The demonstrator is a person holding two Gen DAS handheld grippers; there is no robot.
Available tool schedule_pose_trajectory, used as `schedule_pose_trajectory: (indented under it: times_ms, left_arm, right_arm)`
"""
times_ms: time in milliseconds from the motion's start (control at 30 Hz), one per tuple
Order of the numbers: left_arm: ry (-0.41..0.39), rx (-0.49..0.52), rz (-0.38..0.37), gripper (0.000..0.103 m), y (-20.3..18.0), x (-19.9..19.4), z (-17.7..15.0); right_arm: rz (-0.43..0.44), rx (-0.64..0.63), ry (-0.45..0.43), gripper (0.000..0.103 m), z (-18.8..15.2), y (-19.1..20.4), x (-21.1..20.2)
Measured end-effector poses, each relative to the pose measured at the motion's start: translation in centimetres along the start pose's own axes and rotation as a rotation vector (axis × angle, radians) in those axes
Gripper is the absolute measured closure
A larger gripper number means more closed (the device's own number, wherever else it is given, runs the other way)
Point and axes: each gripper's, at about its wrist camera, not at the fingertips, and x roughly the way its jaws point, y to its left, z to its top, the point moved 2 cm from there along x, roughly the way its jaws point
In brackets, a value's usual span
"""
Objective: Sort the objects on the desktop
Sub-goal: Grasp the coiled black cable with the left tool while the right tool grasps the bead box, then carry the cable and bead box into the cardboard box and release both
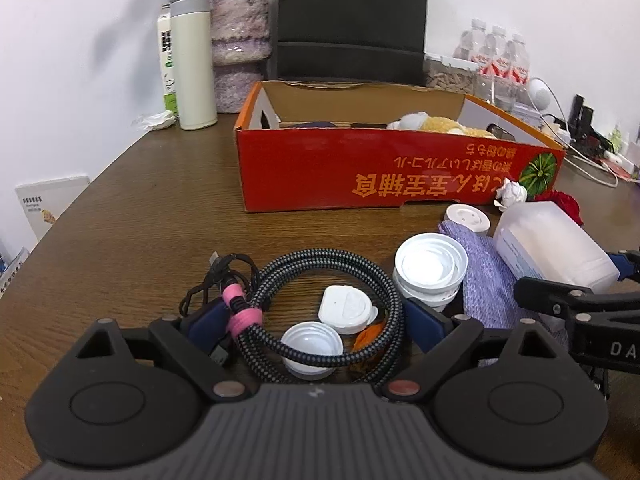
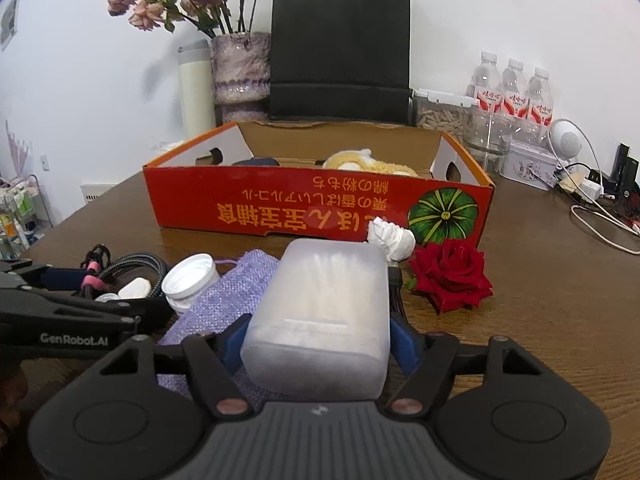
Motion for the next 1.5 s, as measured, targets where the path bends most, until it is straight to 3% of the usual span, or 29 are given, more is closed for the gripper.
schedule_pose_trajectory:
  times_ms: [500, 800, 1200, 1500]
  left_arm:
    - [-0.120, -0.015, 0.045, 0.011, -0.7, -2.8, 0.3]
    - [-0.182, -0.016, 0.016, 0.011, -1.0, -5.0, 1.9]
    - [-0.331, 0.000, -0.034, 0.011, -2.8, -6.6, 8.3]
    - [-0.373, -0.038, -0.068, 0.011, -3.9, -3.5, 13.3]
  right_arm:
    - [0.040, 0.017, -0.061, 0.037, 0.0, -1.1, -1.7]
    - [0.077, 0.040, -0.104, 0.038, 1.1, -2.1, -3.3]
    - [0.036, -0.006, -0.285, 0.038, 7.9, -3.9, -5.4]
    - [0.030, 0.049, -0.352, 0.037, 12.9, -5.1, -1.6]
